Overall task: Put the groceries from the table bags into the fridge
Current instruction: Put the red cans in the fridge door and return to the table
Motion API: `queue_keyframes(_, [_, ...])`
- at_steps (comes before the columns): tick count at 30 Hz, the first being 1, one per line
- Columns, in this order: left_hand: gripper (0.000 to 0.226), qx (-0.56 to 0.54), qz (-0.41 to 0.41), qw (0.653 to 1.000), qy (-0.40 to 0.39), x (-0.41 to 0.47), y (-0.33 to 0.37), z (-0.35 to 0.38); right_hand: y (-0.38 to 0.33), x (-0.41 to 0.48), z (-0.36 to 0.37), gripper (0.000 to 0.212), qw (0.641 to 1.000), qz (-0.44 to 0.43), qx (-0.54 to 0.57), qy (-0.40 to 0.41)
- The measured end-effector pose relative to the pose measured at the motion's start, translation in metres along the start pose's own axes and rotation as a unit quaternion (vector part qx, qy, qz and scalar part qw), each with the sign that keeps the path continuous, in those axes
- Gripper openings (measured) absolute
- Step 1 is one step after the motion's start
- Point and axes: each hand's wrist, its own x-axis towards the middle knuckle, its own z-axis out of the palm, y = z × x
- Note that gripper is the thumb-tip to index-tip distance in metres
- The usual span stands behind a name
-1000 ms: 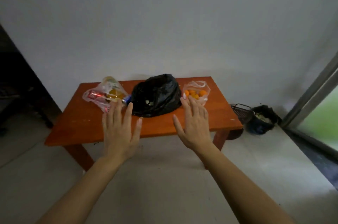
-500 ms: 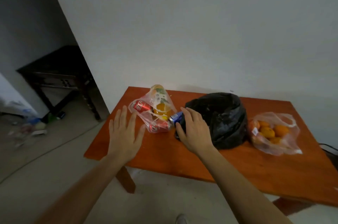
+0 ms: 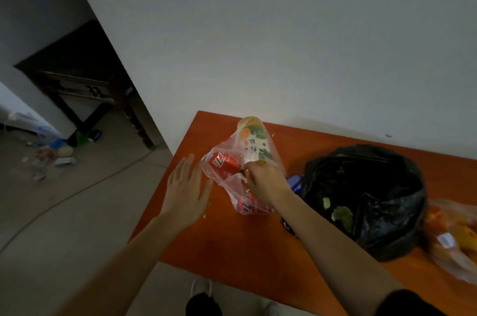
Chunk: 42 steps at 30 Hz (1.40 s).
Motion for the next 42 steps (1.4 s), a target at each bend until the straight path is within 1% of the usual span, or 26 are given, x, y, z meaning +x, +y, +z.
queue_keyframes(3, [0.042, -0.016, 0.083, 0.995, -0.051, 0.049, -0.015, 0.014, -0.003, 0.026, 0.020, 0.037, 0.996, 0.038, 0.036, -0.065])
queue_keyframes(6, [0.035, 0.002, 0.175, 0.977, -0.124, 0.097, -0.021, 0.033, -0.005, 0.038, 0.035, 0.042, 0.989, 0.088, 0.082, -0.085])
queue_keyframes(9, [0.039, 0.023, 0.241, 0.954, -0.179, 0.133, -0.017, 0.048, -0.006, 0.043, 0.049, 0.042, 0.984, 0.136, 0.056, -0.097])
queue_keyframes(12, [0.043, 0.023, 0.282, 0.934, -0.219, 0.160, -0.010, 0.059, -0.001, 0.039, 0.067, 0.039, 0.976, 0.187, 0.009, -0.115])
queue_keyframes(15, [0.045, 0.065, 0.314, 0.922, -0.217, 0.179, -0.006, 0.075, 0.001, 0.030, 0.074, 0.029, 0.967, 0.239, 0.007, -0.091])
queue_keyframes(16, [0.047, 0.091, 0.321, 0.919, -0.211, 0.183, -0.007, 0.081, 0.001, 0.029, 0.074, 0.026, 0.965, 0.248, -0.012, -0.087])
queue_keyframes(18, [0.052, 0.142, 0.328, 0.913, -0.197, 0.189, -0.009, 0.093, 0.002, 0.027, 0.078, 0.024, 0.959, 0.267, -0.030, -0.091])
queue_keyframes(20, [0.056, 0.182, 0.332, 0.906, -0.190, 0.191, -0.011, 0.101, 0.001, 0.028, 0.081, 0.027, 0.957, 0.260, -0.062, -0.113])
queue_keyframes(23, [0.071, 0.242, 0.334, 0.891, -0.190, 0.194, -0.014, 0.107, 0.002, 0.032, 0.084, 0.034, 0.956, 0.246, -0.079, -0.140])
queue_keyframes(25, [0.078, 0.266, 0.336, 0.885, -0.184, 0.195, -0.016, 0.111, 0.003, 0.034, 0.082, 0.041, 0.957, 0.230, -0.089, -0.150])
queue_keyframes(28, [0.077, 0.272, 0.335, 0.886, -0.168, 0.193, -0.016, 0.115, 0.010, 0.032, 0.080, 0.050, 0.962, 0.192, -0.097, -0.167])
queue_keyframes(29, [0.078, 0.270, 0.331, 0.889, -0.166, 0.192, -0.015, 0.116, 0.013, 0.029, 0.080, 0.048, 0.965, 0.185, -0.082, -0.166])
queue_keyframes(32, [0.086, 0.258, 0.323, 0.894, -0.172, 0.186, -0.014, 0.122, 0.017, 0.022, 0.080, 0.033, 0.974, 0.166, -0.059, -0.145])
queue_keyframes(34, [0.089, 0.228, 0.318, 0.902, -0.181, 0.180, -0.015, 0.125, 0.017, 0.019, 0.081, 0.030, 0.977, 0.159, -0.058, -0.133])
queue_keyframes(35, [0.089, 0.206, 0.312, 0.909, -0.187, 0.176, -0.015, 0.126, 0.018, 0.019, 0.082, 0.033, 0.976, 0.161, -0.050, -0.136])
queue_keyframes(36, [0.090, 0.184, 0.303, 0.915, -0.194, 0.172, -0.015, 0.127, 0.017, 0.019, 0.081, 0.040, 0.974, 0.163, -0.046, -0.153])
queue_keyframes(38, [0.092, 0.140, 0.279, 0.928, -0.204, 0.164, -0.016, 0.129, 0.016, 0.020, 0.084, 0.067, 0.962, 0.161, -0.069, -0.209])
queue_keyframes(39, [0.092, 0.115, 0.266, 0.934, -0.206, 0.159, -0.017, 0.130, 0.014, 0.020, 0.086, 0.076, 0.958, 0.156, -0.092, -0.220])
queue_keyframes(42, [0.090, 0.055, 0.233, 0.945, -0.223, 0.147, -0.021, 0.129, 0.011, 0.020, 0.099, 0.086, 0.956, 0.142, -0.148, -0.209])
